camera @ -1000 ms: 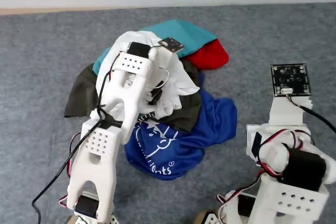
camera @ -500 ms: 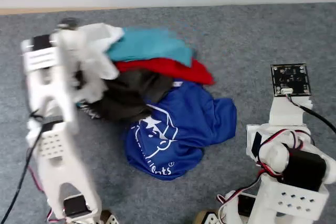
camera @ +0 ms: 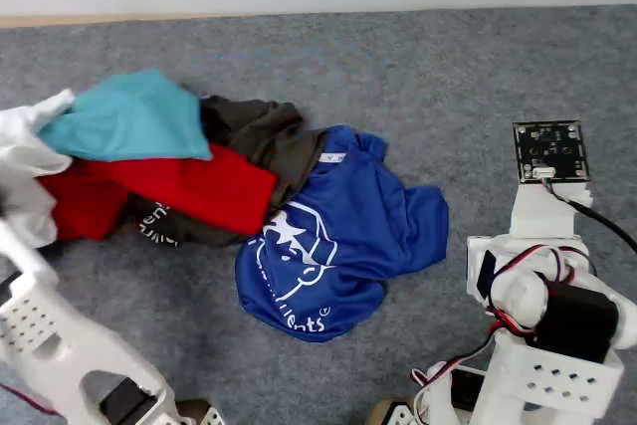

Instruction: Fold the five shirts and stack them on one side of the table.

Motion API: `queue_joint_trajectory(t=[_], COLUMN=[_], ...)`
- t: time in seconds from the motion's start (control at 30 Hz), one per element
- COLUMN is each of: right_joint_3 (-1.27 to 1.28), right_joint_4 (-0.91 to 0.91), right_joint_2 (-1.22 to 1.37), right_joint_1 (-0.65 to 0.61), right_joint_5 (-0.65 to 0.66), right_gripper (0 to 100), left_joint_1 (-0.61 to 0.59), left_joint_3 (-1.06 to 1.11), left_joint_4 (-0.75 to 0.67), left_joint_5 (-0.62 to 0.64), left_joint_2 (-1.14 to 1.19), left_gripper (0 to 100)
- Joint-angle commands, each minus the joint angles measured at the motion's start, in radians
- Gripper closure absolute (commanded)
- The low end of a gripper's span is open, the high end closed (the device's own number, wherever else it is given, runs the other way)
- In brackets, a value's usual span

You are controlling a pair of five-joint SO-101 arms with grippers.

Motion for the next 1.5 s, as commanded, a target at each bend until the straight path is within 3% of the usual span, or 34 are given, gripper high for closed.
queue_joint_trajectory(t=[0.0,0.17,0.37,0.43,0.67,0.93,1.07,1.2,1.47], right_joint_3=[-0.046,-0.046,-0.046,-0.046,-0.046,-0.046,-0.046,-0.046,-0.044], right_joint_4=[0.03,0.03,0.033,0.033,0.031,0.038,0.038,0.038,0.039], right_joint_2=[0.002,0.002,0.002,0.002,0.002,0.001,0.001,0.001,0.001], right_joint_1=[0.004,0.004,0.004,0.004,0.004,0.005,0.007,0.008,0.008], right_joint_5=[0.003,0.003,0.005,0.005,0.003,0.006,0.009,0.009,0.009], right_gripper=[98.9,98.9,98.9,98.9,98.9,98.9,98.9,98.9,98.9], left_joint_1=[-0.029,-0.028,-0.008,0.012,0.215,0.658,0.827,0.89,0.861], left_joint_3=[-0.013,-0.013,-0.01,-0.01,0.005,0.219,0.271,0.269,0.269], left_joint_4=[0.018,0.02,0.02,0.02,0.02,0.012,-0.078,-0.153,-0.222], left_joint_5=[-0.034,-0.04,-0.035,-0.035,-0.035,0.015,0.08,0.115,0.114], left_joint_2=[-0.107,-0.204,-0.316,-0.342,-0.41,-0.427,-0.356,-0.218,0.055], left_gripper=[100,95,72,69,69,69,69,69,69])
